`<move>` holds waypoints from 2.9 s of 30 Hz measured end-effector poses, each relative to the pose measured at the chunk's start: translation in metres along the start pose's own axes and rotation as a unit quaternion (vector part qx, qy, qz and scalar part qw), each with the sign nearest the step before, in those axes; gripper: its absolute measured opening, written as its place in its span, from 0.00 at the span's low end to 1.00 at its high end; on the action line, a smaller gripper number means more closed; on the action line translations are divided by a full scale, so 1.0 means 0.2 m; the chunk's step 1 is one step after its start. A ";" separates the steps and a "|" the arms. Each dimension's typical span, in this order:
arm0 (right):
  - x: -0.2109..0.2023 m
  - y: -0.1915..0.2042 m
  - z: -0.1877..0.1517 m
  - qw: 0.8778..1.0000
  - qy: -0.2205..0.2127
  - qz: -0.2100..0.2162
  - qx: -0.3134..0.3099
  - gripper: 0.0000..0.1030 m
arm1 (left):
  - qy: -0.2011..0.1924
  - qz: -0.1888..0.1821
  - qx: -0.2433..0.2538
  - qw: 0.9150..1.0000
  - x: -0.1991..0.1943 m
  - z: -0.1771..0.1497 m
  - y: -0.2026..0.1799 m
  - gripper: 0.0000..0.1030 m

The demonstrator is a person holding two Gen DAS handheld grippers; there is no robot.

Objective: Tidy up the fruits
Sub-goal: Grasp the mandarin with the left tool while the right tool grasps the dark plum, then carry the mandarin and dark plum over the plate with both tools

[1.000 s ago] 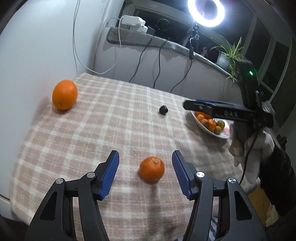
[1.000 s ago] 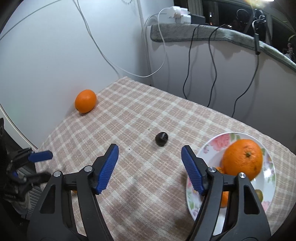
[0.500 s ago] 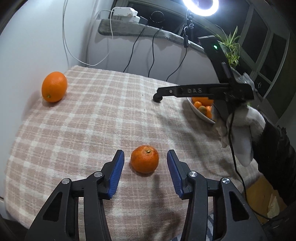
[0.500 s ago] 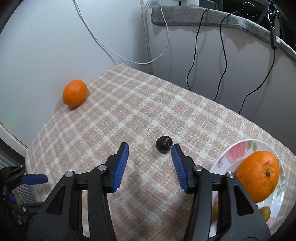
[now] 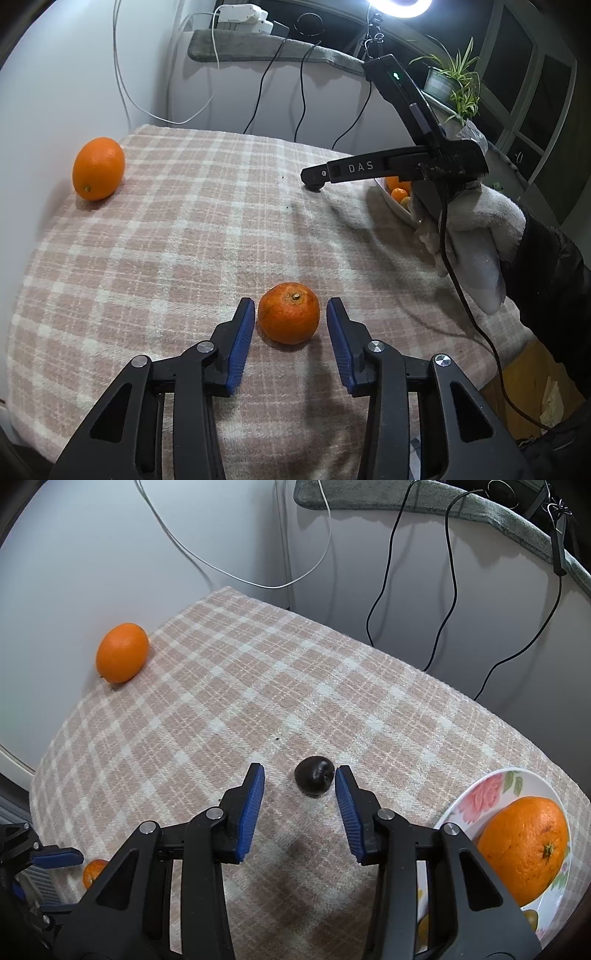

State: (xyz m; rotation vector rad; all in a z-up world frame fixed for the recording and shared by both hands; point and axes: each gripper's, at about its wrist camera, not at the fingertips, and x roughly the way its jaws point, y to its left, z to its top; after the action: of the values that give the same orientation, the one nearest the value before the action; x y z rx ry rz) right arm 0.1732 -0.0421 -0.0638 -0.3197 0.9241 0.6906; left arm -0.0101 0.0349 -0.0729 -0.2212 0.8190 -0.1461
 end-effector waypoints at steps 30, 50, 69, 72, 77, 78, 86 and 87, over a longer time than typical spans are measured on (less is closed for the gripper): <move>0.00 -0.04 0.00 1.000 0.000 -0.005 0.009 0.22 | -0.005 0.005 0.004 1.000 0.03 -0.01 0.01 0.32; -0.39 -0.15 -0.14 0.996 -0.077 0.006 0.033 0.22 | -0.040 -0.023 0.017 0.999 -0.01 0.13 -0.08 0.32; -0.73 -0.56 -0.43 0.986 -0.110 -0.063 0.107 0.22 | -0.053 -0.081 0.070 0.993 0.16 0.36 -0.37 0.32; -0.74 -0.62 -0.47 0.984 -0.110 -0.071 0.119 0.22 | -0.053 -0.085 0.078 0.992 0.20 0.39 -0.42 0.32; -0.75 -0.70 -0.52 0.982 -0.109 -0.080 0.134 0.22 | -0.048 -0.093 0.083 0.991 0.28 0.44 -0.47 0.31; -0.75 -0.72 -0.52 0.981 -0.108 -0.081 0.137 0.22 | -0.047 -0.093 0.084 0.991 0.30 0.45 -0.48 0.31; -0.71 -0.82 -0.54 0.979 -0.105 -0.082 0.153 0.22 | -0.030 -0.085 0.095 0.991 0.42 0.49 -0.54 0.31; -0.71 -0.83 -0.54 0.979 -0.105 -0.081 0.154 0.22 | -0.029 -0.083 0.096 0.991 0.43 0.50 -0.55 0.31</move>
State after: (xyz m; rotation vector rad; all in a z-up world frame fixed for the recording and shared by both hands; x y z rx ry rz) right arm 0.1583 -0.2806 -0.0157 -0.0442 0.7793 0.4130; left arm 0.1156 -0.0756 -0.0401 -0.1119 0.7235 -0.3722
